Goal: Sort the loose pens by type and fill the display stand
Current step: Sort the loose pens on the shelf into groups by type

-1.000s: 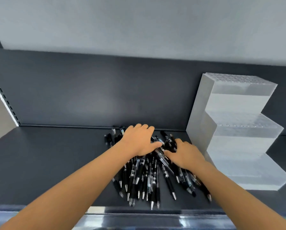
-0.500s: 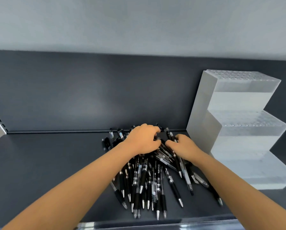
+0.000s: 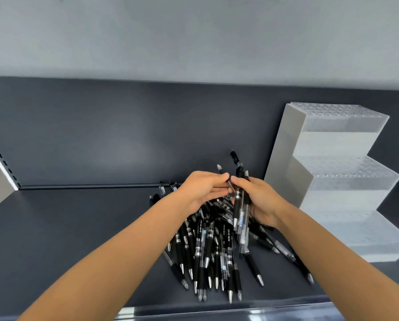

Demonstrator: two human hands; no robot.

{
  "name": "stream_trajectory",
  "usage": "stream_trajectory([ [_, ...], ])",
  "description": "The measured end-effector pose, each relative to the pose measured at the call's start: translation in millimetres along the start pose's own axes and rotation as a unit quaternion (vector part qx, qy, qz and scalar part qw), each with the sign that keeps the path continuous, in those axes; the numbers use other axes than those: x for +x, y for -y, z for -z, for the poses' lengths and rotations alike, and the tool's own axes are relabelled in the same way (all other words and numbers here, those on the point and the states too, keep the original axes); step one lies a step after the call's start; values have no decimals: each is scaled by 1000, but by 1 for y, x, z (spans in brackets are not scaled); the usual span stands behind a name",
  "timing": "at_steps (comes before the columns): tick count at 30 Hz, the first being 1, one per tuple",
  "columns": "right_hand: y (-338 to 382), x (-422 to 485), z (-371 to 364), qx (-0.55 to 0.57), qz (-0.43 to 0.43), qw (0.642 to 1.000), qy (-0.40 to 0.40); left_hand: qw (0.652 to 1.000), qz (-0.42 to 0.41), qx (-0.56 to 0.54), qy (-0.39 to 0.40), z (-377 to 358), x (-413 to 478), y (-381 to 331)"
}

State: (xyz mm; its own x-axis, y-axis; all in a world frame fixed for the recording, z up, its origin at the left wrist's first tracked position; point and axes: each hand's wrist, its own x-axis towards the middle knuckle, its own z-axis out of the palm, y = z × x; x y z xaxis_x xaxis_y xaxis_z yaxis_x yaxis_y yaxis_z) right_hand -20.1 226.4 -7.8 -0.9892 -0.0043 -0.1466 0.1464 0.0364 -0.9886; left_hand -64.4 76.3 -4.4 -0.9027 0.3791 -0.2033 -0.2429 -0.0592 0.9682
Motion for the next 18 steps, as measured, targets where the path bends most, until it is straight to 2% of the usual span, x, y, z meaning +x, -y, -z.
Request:
stream_trajectory([
  [4, -2, -4, -8, 79, -28, 996, 22, 996, -39, 10, -78, 3, -5, 1],
  [7, -5, -5, -12, 86, -41, 995, 13, 985, -90, -13, -150, 9, -11, -5],
  [10, -6, -4, -20, 82, -43, 996, 19, 970, -128, 14, -204, 21, -17, -10],
  [12, -4, -2, -27, 85, -44, 995, 23, 973, -111, 29, -202, 29, -21, -11],
  [16, -1, 3, -57, 89, -57, 993, 48, 988, -27, 0, -150, 52, -41, -13],
  [18, -1, 7, -77, 73, -58, 994, 54, 989, -10, 38, -145, 74, -53, -10],
])
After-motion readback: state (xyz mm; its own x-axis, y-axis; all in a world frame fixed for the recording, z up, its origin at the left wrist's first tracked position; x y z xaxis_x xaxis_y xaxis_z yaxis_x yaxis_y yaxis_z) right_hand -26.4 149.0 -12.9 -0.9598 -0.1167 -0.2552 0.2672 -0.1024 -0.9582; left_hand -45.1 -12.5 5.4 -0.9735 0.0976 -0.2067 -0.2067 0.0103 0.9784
